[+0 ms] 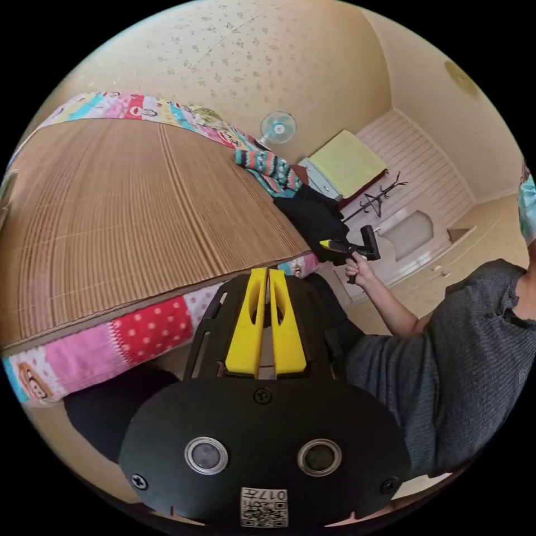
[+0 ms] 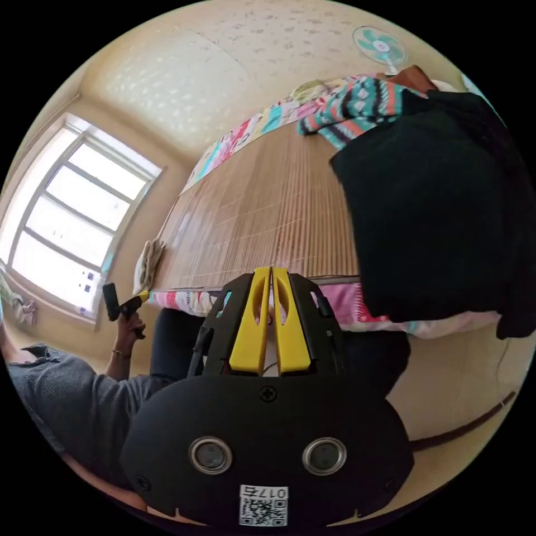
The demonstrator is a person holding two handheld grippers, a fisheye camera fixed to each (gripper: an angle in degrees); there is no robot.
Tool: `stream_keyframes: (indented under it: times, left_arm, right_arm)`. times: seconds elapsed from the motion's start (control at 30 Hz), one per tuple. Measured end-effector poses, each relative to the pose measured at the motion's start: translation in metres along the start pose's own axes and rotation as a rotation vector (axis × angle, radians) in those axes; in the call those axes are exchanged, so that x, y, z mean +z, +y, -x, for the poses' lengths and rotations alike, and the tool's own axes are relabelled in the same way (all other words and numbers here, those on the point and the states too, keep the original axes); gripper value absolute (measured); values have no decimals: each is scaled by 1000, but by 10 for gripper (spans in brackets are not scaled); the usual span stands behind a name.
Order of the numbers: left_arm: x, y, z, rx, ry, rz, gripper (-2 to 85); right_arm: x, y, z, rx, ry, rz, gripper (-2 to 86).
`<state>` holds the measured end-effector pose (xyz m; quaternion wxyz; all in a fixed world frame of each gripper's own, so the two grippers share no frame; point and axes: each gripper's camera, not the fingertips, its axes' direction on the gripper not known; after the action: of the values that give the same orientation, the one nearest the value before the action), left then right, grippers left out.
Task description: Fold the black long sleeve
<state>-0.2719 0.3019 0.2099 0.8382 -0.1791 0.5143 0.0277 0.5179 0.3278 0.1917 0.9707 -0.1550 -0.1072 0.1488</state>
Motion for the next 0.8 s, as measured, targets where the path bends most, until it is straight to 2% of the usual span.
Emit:
stream_keyframes:
  times: [0.13,0.2,0.27,0.33,0.4,0.47,0.6,0.67,0.8]
  left_arm:
    - [65,-23,-29,25,159,51,-10]
    - [102,-26,-46,36,308,88,-10]
    - [121,-24,-57,40,356,123,-10]
    - [130,-19,-64,40,333,145,-10]
    - [129,-14,-63,38,273,139,-10]
    - [123,-12,-54,10,248,105,-10]
    - [107,-15,-24,-93,250,19,-10]
    - [103,-20,-18,-112,253,-7,-10]
    - [107,-26,-15,-131,224,-66,-10]
  right_arm:
    - [-35,0,-44,195,189,-163,95]
    - [-8,-14,-56,216,159,-111,128]
    - [16,-25,-53,252,146,-50,117]
    - [10,-36,-21,181,199,-75,88]
    - [-7,-55,45,-24,245,-116,55]
    - [-27,-67,93,-138,82,-231,42]
    - [-42,-91,222,-438,-95,-331,28]
    - [-33,-95,266,-499,-211,-358,25]
    - [25,-91,338,-562,-594,-242,21]
